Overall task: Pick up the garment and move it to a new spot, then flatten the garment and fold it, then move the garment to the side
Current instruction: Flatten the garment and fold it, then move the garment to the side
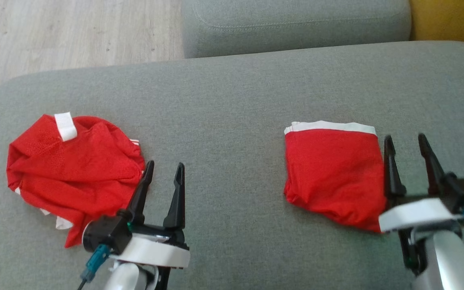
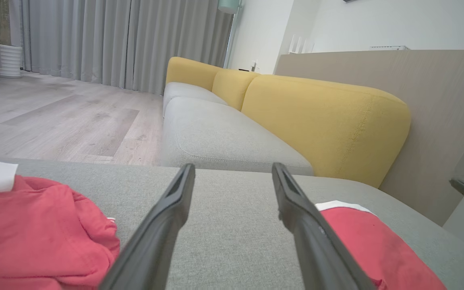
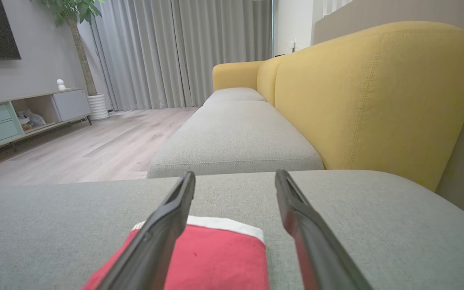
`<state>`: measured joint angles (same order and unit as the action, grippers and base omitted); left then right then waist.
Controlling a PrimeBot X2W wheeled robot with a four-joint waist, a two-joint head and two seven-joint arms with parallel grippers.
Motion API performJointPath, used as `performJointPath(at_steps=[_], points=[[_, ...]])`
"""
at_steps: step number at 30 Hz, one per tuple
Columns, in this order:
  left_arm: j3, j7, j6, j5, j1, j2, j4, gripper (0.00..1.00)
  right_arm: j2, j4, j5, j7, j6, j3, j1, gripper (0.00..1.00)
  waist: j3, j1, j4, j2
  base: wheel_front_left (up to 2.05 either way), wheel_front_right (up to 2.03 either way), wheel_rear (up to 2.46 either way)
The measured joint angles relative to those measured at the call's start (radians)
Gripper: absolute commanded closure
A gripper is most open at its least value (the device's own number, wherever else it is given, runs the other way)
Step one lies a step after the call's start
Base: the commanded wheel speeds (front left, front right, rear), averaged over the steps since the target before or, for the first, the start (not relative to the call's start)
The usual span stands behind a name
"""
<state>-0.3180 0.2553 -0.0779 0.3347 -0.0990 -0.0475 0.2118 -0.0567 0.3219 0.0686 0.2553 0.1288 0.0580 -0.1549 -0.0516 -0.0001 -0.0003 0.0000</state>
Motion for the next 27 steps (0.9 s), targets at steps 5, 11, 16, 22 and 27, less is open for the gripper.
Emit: performJointPath(at_steps=[5,11,16,22,27], points=[[0.002,0.000,0.002,0.000,0.018,0.000,0.008,0.00,0.010,-0.034,0.008,0.000,0.000,0.002,0.084,0.00,0.009,0.0000,0.002,0.0000,0.00,0.00,0.00],[0.012,0.000,0.007,0.000,0.024,0.000,0.008,0.00,0.010,-0.045,0.020,0.000,0.000,-0.011,0.104,0.00,0.001,0.0001,-0.001,0.0000,0.00,0.00,0.00],[0.012,0.000,0.007,0.000,0.021,0.000,0.003,0.00,0.011,-0.044,-0.008,-0.021,0.000,0.023,0.089,0.00,-0.019,0.0001,-0.002,0.0000,0.00,0.00,0.00],[0.008,0.000,0.006,0.000,-0.012,0.000,0.001,0.00,0.011,0.051,-0.037,-0.120,0.000,0.115,-0.001,0.00,-0.067,0.0002,0.008,0.0000,0.00,0.00,0.00],[0.004,0.000,-0.003,-0.001,-0.043,0.000,0.002,0.00,0.011,0.162,-0.033,-0.178,0.000,0.160,-0.053,0.00,-0.108,0.0003,0.027,0.0000,0.00,0.00,0.00]])
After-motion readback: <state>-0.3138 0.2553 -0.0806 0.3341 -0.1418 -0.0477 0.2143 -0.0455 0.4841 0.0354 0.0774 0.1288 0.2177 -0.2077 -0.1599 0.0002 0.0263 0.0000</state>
